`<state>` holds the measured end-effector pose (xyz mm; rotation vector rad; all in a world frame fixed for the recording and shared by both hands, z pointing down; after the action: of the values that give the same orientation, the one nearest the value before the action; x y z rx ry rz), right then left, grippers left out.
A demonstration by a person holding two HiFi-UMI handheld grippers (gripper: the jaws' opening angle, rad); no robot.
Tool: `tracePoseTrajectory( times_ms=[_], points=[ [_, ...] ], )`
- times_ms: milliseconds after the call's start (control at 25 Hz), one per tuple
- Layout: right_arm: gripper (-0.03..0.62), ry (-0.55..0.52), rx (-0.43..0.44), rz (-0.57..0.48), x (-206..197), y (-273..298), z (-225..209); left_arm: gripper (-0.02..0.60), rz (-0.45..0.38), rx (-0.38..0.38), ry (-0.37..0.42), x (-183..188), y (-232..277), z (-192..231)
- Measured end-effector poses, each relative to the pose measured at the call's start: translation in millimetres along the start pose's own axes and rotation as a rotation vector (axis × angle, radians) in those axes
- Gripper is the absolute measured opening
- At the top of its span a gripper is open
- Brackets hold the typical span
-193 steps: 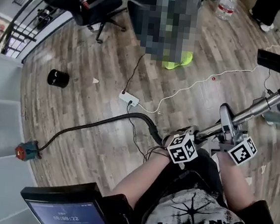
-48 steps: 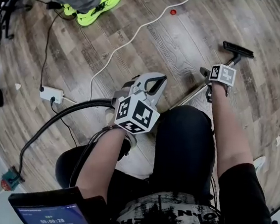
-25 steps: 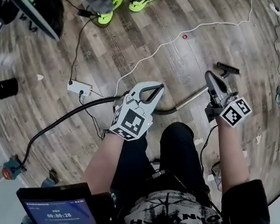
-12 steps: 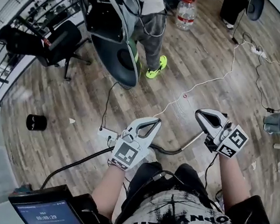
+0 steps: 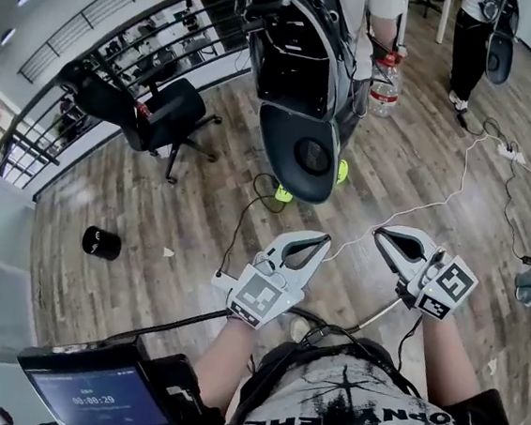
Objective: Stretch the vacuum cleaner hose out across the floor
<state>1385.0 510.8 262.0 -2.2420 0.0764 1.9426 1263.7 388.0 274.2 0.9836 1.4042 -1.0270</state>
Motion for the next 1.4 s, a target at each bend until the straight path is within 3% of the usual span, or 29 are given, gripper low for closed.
tracePoseTrajectory(
  times_ms=[320, 520, 840, 1080, 1400],
  points=[
    [0.006, -0.036, 0.126, 0.042, 7, -19, 23, 0.002, -0.017, 0.134, 0.017, 11, -21, -43],
    [0.006, -0.029, 0.189, 0.057, -4, -38, 36, 0.002, -0.014, 0.179, 0.023, 3, -21, -79],
    [0.006, -0.03, 0.181, 0.072, -18, -45, 53, 0.002, -0.029, 0.19, 0.013, -7, -36, -96],
    [0.005, -0.022, 0.186, 0.072, 11, -53, 29, 0.002, -0.021, 0.191, 0.02, 25, -1, -92],
    [0.005, -0.052, 0.2, 0.077, 10, -51, 37, 0.002, -0.035, 0.206, 0.036, 28, -8, -90]
  ],
)
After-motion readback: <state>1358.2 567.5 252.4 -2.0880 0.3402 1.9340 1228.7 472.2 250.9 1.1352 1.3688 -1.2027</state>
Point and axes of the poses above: the fingertips, and each gripper's own axes: y forward along the fingers, z to its left, x out of its top, the point moved 6 cm from there along -y, backward along the fingers, and after that the axes turned 11 degrees about -z, right-handed, at the moved point
